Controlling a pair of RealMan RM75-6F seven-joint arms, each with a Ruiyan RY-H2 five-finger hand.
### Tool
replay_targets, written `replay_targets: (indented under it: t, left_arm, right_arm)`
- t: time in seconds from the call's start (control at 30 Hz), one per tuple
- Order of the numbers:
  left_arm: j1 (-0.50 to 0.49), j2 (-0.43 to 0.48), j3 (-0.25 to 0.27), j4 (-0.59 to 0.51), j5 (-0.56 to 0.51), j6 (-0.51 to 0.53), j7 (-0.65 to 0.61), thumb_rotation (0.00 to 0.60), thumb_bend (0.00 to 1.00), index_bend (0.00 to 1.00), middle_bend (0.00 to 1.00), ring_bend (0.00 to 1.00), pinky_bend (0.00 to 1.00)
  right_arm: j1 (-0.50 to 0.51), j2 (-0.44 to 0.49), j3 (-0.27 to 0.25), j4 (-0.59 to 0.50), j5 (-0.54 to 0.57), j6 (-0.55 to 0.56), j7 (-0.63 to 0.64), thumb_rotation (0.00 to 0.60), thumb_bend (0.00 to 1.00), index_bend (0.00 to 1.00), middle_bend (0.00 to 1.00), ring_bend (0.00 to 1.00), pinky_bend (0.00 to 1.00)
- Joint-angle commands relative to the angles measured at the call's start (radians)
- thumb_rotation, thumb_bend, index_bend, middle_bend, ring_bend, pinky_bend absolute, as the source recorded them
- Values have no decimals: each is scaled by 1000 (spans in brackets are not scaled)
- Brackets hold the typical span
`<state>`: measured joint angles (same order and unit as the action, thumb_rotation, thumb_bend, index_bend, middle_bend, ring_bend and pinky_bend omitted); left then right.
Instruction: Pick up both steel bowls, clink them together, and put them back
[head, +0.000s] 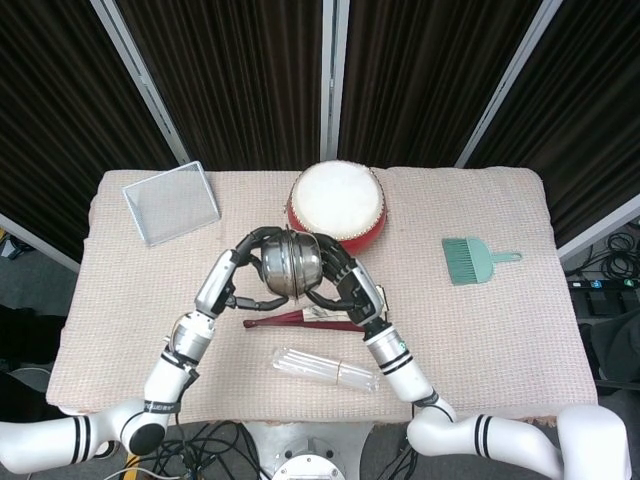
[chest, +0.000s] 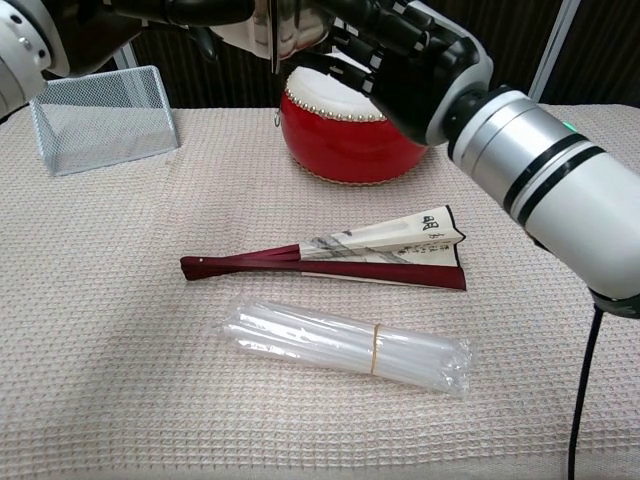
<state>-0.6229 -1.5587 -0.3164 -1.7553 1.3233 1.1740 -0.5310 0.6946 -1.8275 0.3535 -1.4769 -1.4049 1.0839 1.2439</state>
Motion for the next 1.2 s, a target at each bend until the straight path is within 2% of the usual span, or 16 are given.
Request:
replay_targets:
  t: [0.03,0.2,0.33,0.43,0.57,0.73,0.87,0.97,1.2]
  left_arm:
    - [4,4,-1,-7,-10,4,19,600,203,447,431,394,585]
    - [36,51,3,-20,1,36,26,600,203,447,430,394,585]
    - [84,114,45,38,27,67,63,600,204,447,430,394,585]
    - [113,179,104,127,25,37,133,600,205,447,428,394,585]
    - [120,269,178,234,8,-57,269,600,206,447,425,392,585]
    - [81,275,209,311,-42,-161,464,600,206,447,427,393,585]
    - [37,245,217,360,-70,-216,624,600,207,448,429,393,582]
    - [7,230,225,382,-86,-253,722,600,207,428,413,385,574]
    - [-49,190,222,416,-152,-314,892,600,203,392,387,370,556]
  right_arm:
    - [5,-7,0,1,-4,2,-2,600,204,489,394,305,351]
    - [-60,41,-29,-11,-7,66,-12,600,206,488,393,305,351]
    - [-160,114,-104,2,-17,148,-112,600,207,476,383,292,351]
    - [-251,181,-178,-2,-12,221,-286,600,210,473,381,291,351]
    - [-365,302,-283,-85,22,276,-570,600,222,462,382,291,352]
    - [-434,397,-360,-180,84,283,-871,600,221,450,380,286,337]
    - [-454,417,-361,-247,190,283,-1139,600,221,437,369,278,323]
    - [-451,420,-348,-277,250,267,-1250,600,221,433,366,275,315]
    - [-440,410,-310,-301,326,229,-1349,600,221,416,352,262,299]
